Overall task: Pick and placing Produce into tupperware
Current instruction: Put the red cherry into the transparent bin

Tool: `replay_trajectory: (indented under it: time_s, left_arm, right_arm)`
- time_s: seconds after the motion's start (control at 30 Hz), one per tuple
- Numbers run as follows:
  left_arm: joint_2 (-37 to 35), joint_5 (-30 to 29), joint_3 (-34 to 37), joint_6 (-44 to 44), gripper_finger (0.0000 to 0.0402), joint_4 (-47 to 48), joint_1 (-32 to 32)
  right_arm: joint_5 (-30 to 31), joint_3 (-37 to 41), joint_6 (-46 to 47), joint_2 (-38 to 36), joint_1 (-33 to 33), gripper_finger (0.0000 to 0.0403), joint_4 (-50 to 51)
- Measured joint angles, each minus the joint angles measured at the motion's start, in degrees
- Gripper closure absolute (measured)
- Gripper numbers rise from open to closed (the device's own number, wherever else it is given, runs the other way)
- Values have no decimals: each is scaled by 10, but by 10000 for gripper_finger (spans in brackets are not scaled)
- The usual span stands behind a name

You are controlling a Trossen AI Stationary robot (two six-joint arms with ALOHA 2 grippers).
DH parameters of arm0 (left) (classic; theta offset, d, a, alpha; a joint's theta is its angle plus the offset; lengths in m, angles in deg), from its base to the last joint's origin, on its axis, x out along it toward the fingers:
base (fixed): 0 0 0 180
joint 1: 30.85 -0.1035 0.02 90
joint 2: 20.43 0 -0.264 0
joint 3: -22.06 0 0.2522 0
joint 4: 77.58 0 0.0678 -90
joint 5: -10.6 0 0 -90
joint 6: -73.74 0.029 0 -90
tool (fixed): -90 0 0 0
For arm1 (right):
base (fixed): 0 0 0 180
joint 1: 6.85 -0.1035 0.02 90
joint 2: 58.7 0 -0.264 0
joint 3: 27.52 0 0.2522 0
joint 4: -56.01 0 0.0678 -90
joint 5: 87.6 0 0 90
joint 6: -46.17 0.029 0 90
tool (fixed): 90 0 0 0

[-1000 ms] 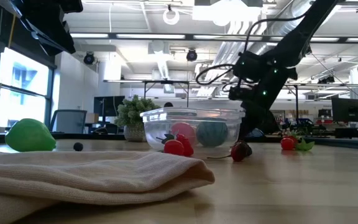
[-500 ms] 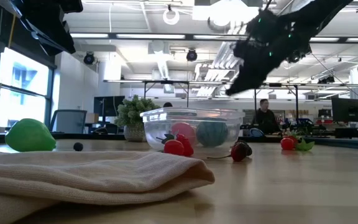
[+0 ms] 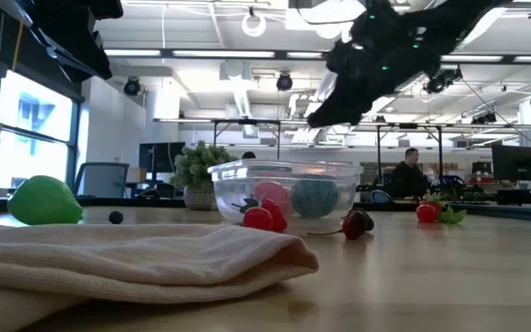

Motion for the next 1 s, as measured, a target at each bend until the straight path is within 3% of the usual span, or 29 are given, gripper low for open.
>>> replay_trajectory:
  time_s: [0.33,1.0]
  left_arm:
    - [0,0,0,0,401,0,0]
    - [0,0,0,0,401,0,0]
  right_arm:
    - [24,-122,-41,127,-30,325,136]
    - [60,-126,-55,201,-47,325,134]
